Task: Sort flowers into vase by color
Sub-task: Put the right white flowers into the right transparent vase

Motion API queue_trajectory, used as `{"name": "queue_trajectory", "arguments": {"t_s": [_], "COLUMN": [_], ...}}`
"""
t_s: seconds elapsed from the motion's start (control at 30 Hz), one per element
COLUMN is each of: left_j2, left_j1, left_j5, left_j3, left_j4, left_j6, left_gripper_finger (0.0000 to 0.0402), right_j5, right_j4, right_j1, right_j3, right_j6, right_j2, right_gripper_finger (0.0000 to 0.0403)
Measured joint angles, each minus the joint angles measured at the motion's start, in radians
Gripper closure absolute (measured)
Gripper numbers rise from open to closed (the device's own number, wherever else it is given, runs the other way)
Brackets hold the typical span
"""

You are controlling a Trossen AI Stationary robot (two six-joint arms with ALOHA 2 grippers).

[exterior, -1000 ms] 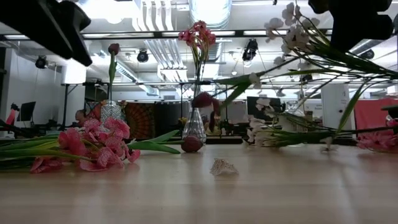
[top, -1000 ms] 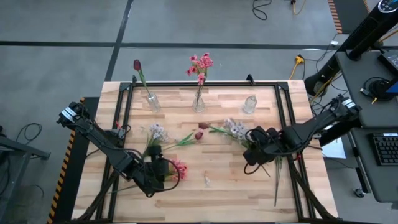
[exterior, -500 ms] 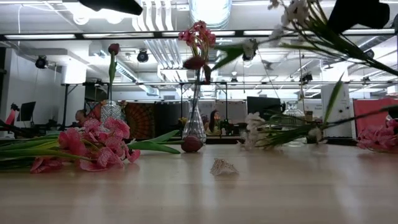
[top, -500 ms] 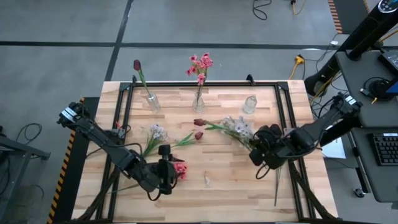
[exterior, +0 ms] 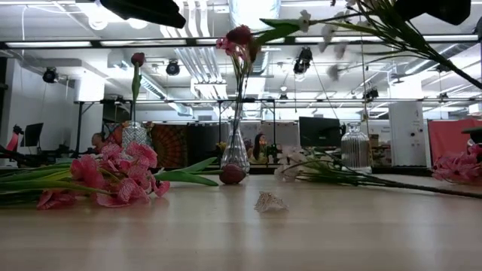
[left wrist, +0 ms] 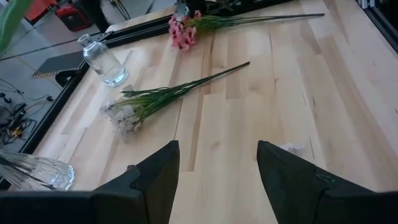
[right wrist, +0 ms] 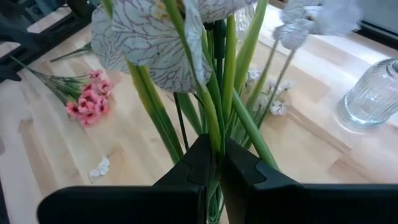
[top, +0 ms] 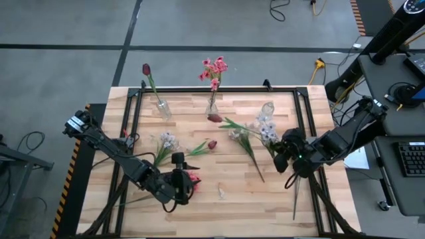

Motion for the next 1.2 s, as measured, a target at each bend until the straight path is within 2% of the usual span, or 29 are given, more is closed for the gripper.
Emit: {"name": "queue_trajectory", "arguments": {"t_s": [0.07, 0.2, 0.37, 0.6, 0.83, 0.97, 1.1, 1.2], "left_j2": [0.001, 0.001, 0.004, 0.008, 0.008, 0.008, 0.008, 0.008], "left_j1": [0.0, 0.0, 0.005, 0.021, 0.089, 0.136, 0.171, 0.195], "left_j5": [0.0, 0.0, -0.017, -0.079, -0.078, 0.006, 0.064, 0.153], "left_j3": [0.0, -0.001, -0.002, -0.002, -0.002, -0.002, -0.002, -0.004], "left_j4": [0.0, 0.007, 0.079, 0.285, 0.438, 0.478, 0.478, 0.479], "left_j6": [0.0, -0.003, 0.03, 0.233, 0.429, 0.49, 0.459, 0.416], "left_gripper_finger": [0.0204, 0.0204, 0.0204, 0.0204, 0.0202, 0.0187, 0.0165, 0.0154], "right_j5": [0.014, 0.107, 0.19, 0.228, 0.229, 0.228, 0.227, 0.227], "right_j4": [0.013, 0.025, 0.116, 0.327, 0.361, 0.36, 0.357, 0.359], "right_j1": [0.006, 0.037, 0.08, 0.117, 0.117, 0.117, 0.117, 0.117], "right_j3": [0.0, -0.009, -0.119, -0.245, -0.24, -0.231, -0.223, -0.21], "right_j6": [-0.008, -0.006, -0.011, -0.145, -0.184, -0.191, -0.191, -0.208], "right_j2": [-0.004, -0.007, 0.013, 0.054, 0.06, 0.06, 0.06, 0.06], "right_gripper_finger": [0.0385, 0.0385, 0.0385, 0.0385, 0.0385, 0.0385, 0.0385, 0.0385]}}
